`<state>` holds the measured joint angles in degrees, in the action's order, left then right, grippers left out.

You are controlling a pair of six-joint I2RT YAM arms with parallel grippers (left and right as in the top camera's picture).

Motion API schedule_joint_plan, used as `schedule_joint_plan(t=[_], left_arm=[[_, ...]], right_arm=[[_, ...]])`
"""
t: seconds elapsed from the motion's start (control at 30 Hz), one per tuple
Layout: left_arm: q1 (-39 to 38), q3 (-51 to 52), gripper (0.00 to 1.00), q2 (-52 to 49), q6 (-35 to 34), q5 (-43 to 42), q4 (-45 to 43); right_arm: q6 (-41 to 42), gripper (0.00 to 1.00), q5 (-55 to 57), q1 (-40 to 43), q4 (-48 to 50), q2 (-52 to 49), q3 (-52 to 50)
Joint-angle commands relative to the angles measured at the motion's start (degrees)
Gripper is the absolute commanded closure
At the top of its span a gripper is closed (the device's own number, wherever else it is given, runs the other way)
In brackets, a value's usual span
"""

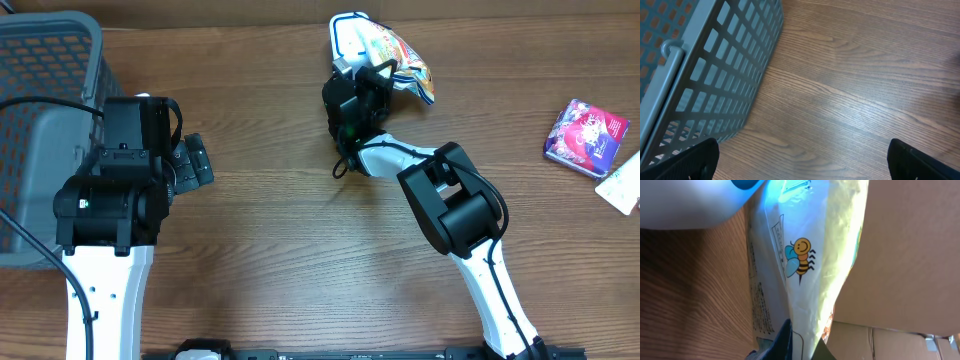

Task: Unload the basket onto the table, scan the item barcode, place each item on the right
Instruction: 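Hold the snack bag's barcode in front of the white scanner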

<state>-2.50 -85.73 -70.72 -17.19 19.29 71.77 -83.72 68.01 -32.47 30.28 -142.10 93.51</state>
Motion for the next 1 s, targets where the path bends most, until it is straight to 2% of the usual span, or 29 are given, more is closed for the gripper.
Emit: schedule_joint_plan(t=[0.0, 0.97], left_arm=[[0.2, 0.1, 0.00, 0.6, 0.5, 0.2, 0.0], [0.2, 0.1, 0.00, 0.6, 0.5, 0.2, 0.0]], right_arm=[[-0.7, 0.96, 1.2, -0.6, 0.7, 0.7, 0.8], [-3.0, 0.96, 2.7, -4.7, -0.3, 1.0, 0.8]])
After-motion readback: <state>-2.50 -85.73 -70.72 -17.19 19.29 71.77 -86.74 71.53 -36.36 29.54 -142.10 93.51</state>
